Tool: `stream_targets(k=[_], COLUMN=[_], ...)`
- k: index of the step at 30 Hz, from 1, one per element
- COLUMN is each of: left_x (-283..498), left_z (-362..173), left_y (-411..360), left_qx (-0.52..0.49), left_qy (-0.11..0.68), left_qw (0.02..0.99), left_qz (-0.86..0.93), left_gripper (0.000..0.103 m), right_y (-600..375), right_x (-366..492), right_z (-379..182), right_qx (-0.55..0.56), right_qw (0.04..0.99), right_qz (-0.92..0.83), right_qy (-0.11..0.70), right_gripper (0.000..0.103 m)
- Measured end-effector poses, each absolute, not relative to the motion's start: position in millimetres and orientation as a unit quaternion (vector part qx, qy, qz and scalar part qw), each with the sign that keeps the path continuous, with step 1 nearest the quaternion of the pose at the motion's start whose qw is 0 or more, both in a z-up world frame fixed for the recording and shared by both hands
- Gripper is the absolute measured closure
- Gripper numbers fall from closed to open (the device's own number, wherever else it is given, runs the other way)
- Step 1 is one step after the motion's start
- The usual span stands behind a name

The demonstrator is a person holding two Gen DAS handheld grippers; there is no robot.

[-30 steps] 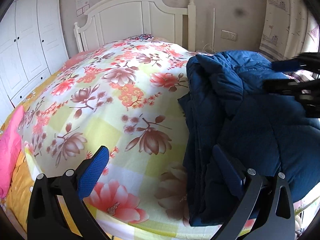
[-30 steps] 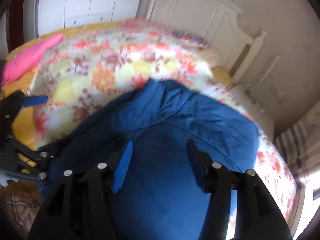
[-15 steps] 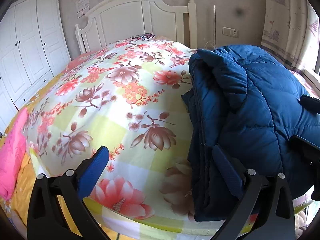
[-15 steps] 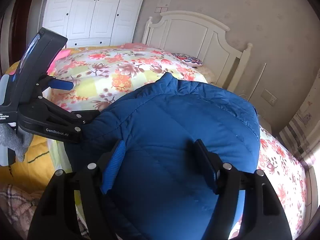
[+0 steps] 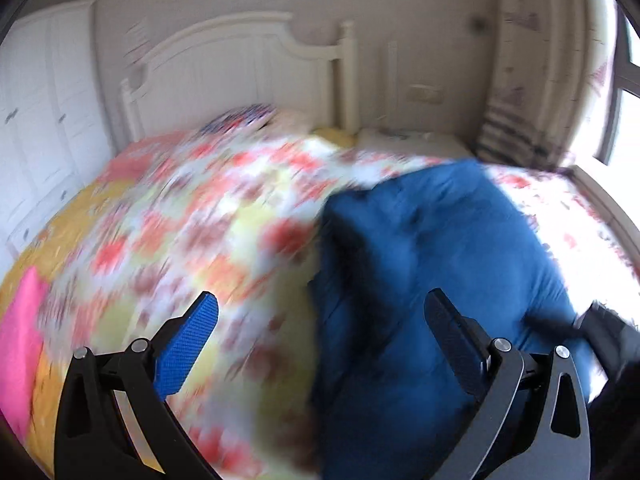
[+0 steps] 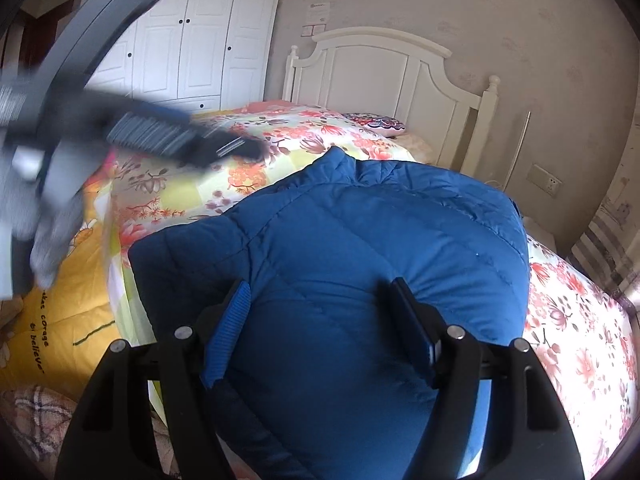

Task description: Fold large clothes

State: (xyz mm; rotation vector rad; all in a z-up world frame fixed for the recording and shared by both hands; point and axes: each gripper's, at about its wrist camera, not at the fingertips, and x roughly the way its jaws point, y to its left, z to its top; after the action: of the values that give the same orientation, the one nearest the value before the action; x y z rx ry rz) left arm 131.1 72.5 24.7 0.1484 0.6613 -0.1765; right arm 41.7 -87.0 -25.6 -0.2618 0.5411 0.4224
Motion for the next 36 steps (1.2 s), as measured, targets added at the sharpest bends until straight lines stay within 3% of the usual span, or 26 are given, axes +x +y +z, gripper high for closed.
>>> stream_targets(k=[6, 9, 11, 13, 15, 17, 21, 23, 26, 28, 30, 33, 36], left_x=[230.6, 271.7, 272.2, 265.6, 261.9, 264.8, 266.7, 267.8, 273.0, 272.7, 267.7, 245.0, 223.0], left_z=[26.7, -23.1, -37.9, -39.0, -40.3, -44.0, -45.4, -45.7, -50.0, -50.2, -45.0, -29.5, -32.3], left_y=[3.4, -9.3, 8.4, 20.8, 30.3, 37.2, 37.4, 39.2, 49.1, 56.2, 68.8, 106.9, 136.6], left_qx=[0.092, 0.138, 0.082, 0.061, 0.040, 0.015, 0.013, 0.011, -0.016, -0.039, -0.064, -0.140, -0.174], left_qy=[0.397, 0.472, 0.465, 0.455, 0.445, 0.449, 0.451, 0.449, 0.455, 0.456, 0.459, 0.439, 0.451], left_qw=[0.899, 0.862, 0.870, 0.878, 0.883, 0.881, 0.880, 0.882, 0.878, 0.875, 0.871, 0.867, 0.845], left_qz=[-0.160, -0.126, -0.138, -0.139, -0.143, -0.146, -0.146, -0.144, -0.149, -0.161, -0.161, -0.190, -0.228], left_gripper=[0.004, 0.004, 0.004, 0.004, 0.004, 0.004, 0.004, 0.004, 0.004, 0.004, 0.004, 0.004, 0.004], right_y=[-85.8, -97.7, -118.8, -154.4, -187.7, -223.6, -236.4, -217.9, -202.8, -200.6, -211.4, -244.9, -277.0], right_x=[37.7, 37.1, 39.8, 55.4, 86.4, 146.4, 248.4, 292.8, 300.6, 288.6, 273.8, 212.9, 150.3], right_z=[-28.8, -13.7, -0.8, 14.6, 25.0, 32.8, 18.0, -20.2, -35.6, -27.6, -15.3, 2.8, 0.6], right_qx=[-0.132, -0.125, -0.107, -0.074, -0.032, 0.034, 0.079, 0.050, 0.019, 0.003, 0.022, 0.118, 0.202], right_qw=[0.937, 0.924, 0.926, 0.935, 0.941, 0.943, 0.923, 0.900, 0.894, 0.891, 0.893, 0.897, 0.886], right_qz=[0.196, 0.232, 0.242, 0.227, 0.207, 0.170, 0.145, 0.143, 0.135, 0.130, 0.135, 0.170, 0.195], right_qy=[0.259, 0.276, 0.271, 0.263, 0.265, 0.286, 0.348, 0.409, 0.427, 0.434, 0.429, 0.391, 0.369], right_gripper=[0.032, 0.035, 0.036, 0.047, 0.069, 0.076, 0.075, 0.074, 0.073, 0.065, 0.031, 0.013, 0.004])
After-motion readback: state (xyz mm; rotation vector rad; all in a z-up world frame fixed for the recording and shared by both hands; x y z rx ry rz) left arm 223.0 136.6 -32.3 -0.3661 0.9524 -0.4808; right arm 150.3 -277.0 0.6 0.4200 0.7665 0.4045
